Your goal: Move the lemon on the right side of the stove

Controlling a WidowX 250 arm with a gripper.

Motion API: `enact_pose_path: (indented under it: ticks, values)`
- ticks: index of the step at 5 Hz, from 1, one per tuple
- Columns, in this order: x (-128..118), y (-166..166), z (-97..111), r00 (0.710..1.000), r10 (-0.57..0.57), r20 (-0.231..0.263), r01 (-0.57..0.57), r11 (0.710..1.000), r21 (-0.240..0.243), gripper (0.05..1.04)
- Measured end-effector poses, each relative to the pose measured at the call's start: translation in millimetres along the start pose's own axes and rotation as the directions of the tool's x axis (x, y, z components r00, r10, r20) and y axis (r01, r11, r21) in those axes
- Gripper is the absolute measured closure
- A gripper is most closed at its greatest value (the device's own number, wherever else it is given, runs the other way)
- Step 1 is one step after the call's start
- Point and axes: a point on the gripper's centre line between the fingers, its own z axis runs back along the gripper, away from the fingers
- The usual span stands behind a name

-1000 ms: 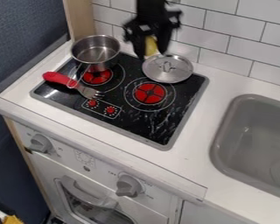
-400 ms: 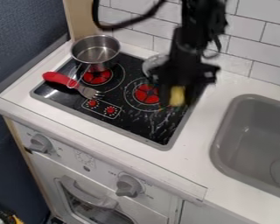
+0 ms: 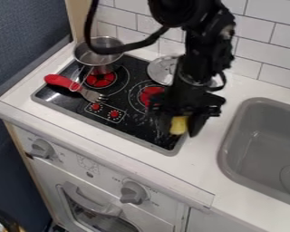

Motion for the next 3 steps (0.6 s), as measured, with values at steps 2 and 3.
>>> enact_pose_path:
  ticks: [2,3]
  values:
    - [-7,-18,-12,0.996,-0.076,-0.042,0.075,0.997,-0.018,0.456]
    - [-9,-23,-15,0.994,-0.098,-0.052,0.097,0.995,-0.029,0.387]
